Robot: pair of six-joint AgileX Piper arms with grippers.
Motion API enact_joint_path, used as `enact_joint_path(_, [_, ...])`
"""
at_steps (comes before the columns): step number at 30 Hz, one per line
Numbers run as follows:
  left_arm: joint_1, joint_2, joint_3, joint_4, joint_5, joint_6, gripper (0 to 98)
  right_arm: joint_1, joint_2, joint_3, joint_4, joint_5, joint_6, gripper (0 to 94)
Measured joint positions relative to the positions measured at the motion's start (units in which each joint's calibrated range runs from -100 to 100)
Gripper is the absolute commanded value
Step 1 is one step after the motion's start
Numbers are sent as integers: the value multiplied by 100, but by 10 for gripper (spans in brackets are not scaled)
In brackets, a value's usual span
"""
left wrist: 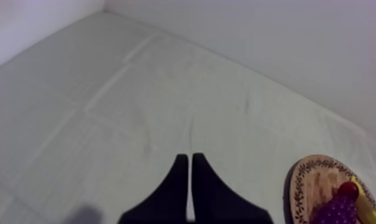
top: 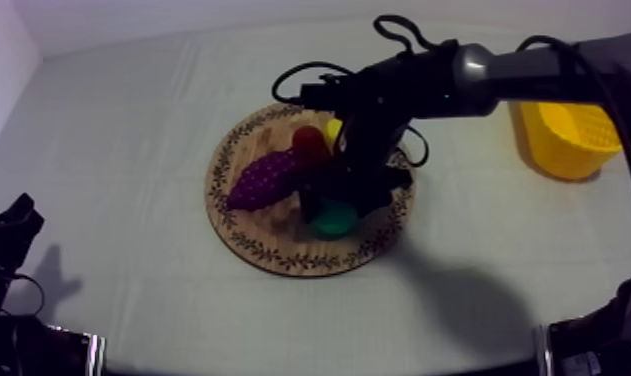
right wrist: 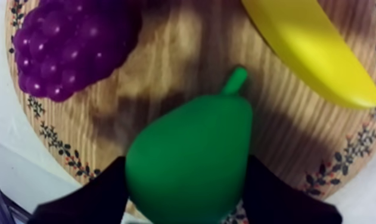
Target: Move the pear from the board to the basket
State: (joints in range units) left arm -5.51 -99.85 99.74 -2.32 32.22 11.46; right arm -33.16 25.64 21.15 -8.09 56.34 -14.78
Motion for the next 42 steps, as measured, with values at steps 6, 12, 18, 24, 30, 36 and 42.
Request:
enact_joint_path(6, [0,0,0,0,0,0,1,88,-558,127,97,-1,22,423])
enact_joint_path(12, [0,0,0,0,0,0,1,319,-1388,403,314,-236,91,434])
enact_joint_path(18, [0,0,0,0,0,0,1,670,-2221,674,741,-346,-32,451])
enact_joint_path(24, [0,0,0,0,0,0,1,1151,-2846,771,1234,-382,-173,443])
enact_joint_path(30, [0,0,0,0,0,0,1,1876,-3436,772,1479,-750,-49,442])
enact_joint_path(36, [0,0,0,0,0,0,1,2708,-3868,743,1610,-1061,148,440])
enact_joint_path(42, [0,0,0,0,0,0,1,3455,-3871,889,1781,-1245,227,445])
